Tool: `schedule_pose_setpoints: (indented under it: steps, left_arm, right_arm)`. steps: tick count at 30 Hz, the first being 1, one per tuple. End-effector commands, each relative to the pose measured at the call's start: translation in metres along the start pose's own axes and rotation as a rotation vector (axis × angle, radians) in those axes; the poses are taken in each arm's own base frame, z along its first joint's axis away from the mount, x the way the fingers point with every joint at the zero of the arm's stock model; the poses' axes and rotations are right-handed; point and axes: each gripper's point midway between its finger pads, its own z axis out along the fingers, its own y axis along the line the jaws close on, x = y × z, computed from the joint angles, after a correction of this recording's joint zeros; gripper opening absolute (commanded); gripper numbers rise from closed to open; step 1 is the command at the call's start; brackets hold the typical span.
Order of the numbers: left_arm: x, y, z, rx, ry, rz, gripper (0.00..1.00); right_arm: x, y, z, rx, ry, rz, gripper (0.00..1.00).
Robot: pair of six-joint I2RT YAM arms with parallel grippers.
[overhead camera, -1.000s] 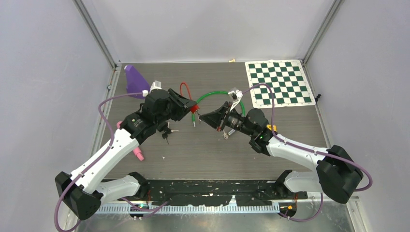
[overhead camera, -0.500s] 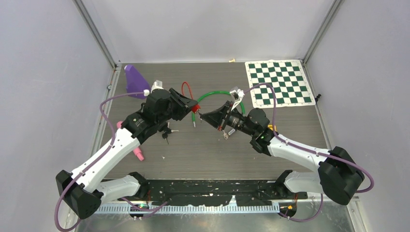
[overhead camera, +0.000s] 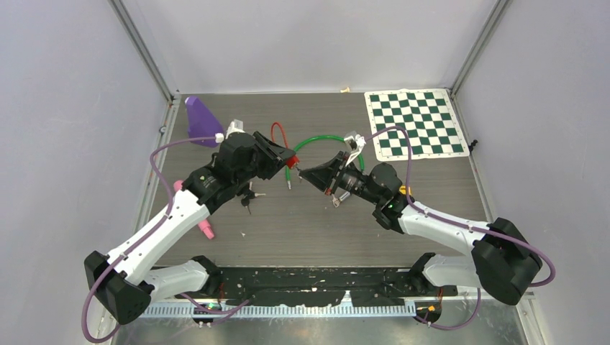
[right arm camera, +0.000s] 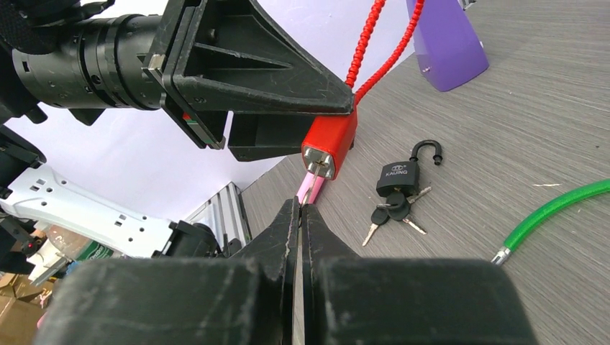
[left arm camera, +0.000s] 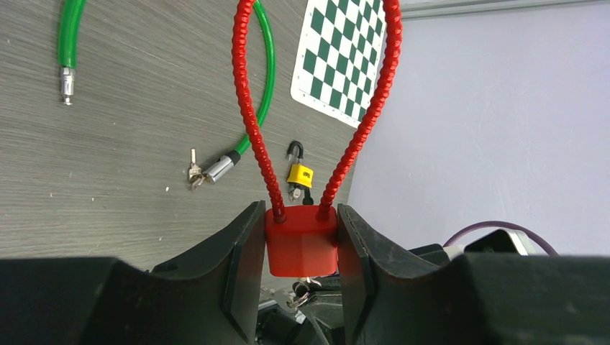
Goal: Unlock with the key
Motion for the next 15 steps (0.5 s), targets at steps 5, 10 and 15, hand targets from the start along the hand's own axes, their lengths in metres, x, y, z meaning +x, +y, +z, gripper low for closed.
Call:
schedule_pose_setpoints:
  steps: [5,10,15]
  left_arm:
    - [0.005,-0.022,-0.006,0.071,0.026,0.001,0.0]
    - [0.005,-0.022,-0.006,0.069,0.025,0.0,0.0]
    - [0.007,-0.021,-0.006,0.068,0.033,0.0,0.0]
  right_arm:
    - [-0.023,0.001,-0.001,-0.004,-0.125,-0.042,0.05]
    - [-0.025,0.006,-0.002,-0.023,-0.135,-0.05,0.05]
    - [-0.026,0.011,-0.002,-0.052,-0.136,-0.053,0.05]
